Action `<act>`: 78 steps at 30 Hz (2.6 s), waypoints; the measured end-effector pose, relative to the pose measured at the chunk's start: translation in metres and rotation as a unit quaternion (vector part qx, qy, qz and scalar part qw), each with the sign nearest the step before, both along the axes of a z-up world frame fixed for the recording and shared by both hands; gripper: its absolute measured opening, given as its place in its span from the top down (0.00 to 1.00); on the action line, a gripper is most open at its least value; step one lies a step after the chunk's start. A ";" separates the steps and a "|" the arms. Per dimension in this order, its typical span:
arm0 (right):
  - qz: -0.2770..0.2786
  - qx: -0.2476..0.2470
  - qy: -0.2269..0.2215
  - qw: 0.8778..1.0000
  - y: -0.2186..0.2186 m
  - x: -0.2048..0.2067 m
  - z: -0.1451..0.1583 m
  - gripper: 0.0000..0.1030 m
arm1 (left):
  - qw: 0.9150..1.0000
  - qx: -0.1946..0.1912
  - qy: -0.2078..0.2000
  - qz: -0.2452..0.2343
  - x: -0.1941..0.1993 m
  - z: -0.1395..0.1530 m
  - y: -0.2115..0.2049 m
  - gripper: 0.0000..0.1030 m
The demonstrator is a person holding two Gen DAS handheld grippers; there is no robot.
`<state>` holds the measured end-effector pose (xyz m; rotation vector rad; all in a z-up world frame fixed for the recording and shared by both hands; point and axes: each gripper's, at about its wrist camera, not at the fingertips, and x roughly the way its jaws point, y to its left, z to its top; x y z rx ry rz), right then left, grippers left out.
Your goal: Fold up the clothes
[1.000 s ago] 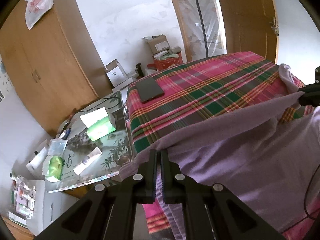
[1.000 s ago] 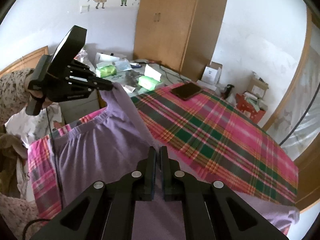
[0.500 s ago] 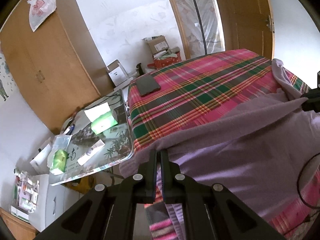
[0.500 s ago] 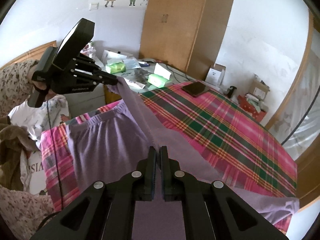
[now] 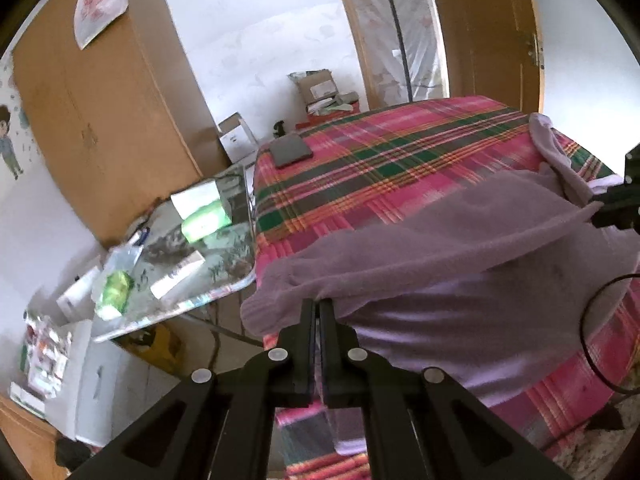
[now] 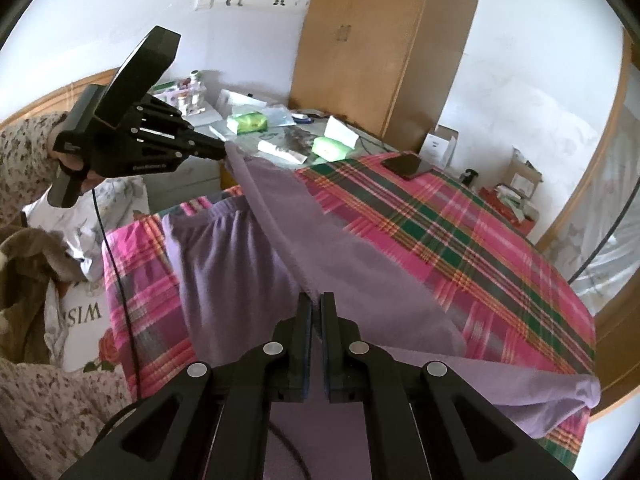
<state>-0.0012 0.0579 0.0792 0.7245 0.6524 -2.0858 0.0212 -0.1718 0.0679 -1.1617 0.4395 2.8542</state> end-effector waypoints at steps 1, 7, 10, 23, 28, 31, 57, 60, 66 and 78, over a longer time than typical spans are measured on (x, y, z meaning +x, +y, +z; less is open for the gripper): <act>-0.001 0.001 -0.003 1.000 0.000 0.002 -0.003 0.96 | 1.000 0.003 -0.001 0.001 0.003 -0.003 0.000 0.98; -0.002 0.014 -0.009 1.000 0.002 0.012 -0.023 0.96 | 1.000 0.020 -0.006 0.006 0.020 -0.018 0.003 0.98; -0.003 0.019 -0.018 1.000 0.003 0.014 -0.034 0.96 | 0.999 0.032 -0.015 0.014 0.025 -0.024 0.002 0.98; 0.000 0.046 -0.038 0.998 0.004 0.025 -0.059 0.96 | 0.999 0.036 -0.030 0.016 0.045 -0.045 0.006 0.98; -0.002 0.048 -0.047 0.998 0.006 0.026 -0.063 0.96 | 0.998 0.048 -0.036 0.022 0.052 -0.050 0.003 0.98; 0.000 0.054 -0.054 0.997 0.007 0.027 -0.065 0.95 | 0.998 0.048 -0.042 0.029 0.055 -0.054 0.001 1.00; -0.139 -0.096 -0.140 0.976 0.127 0.025 -0.016 0.77 | 0.940 0.317 -0.050 0.113 0.062 -0.034 -0.036 0.74; -0.187 -0.167 -0.169 0.953 0.135 0.008 -0.027 0.74 | 0.916 0.362 -0.072 0.154 0.051 -0.044 -0.045 0.69; -0.255 -0.205 -0.225 0.918 0.119 -0.026 -0.059 0.58 | 0.894 0.395 -0.071 0.201 0.041 -0.051 -0.056 0.69; -0.363 -0.200 -0.292 0.862 0.106 -0.061 -0.088 0.58 | 0.888 0.391 -0.088 0.227 0.029 -0.059 -0.059 0.69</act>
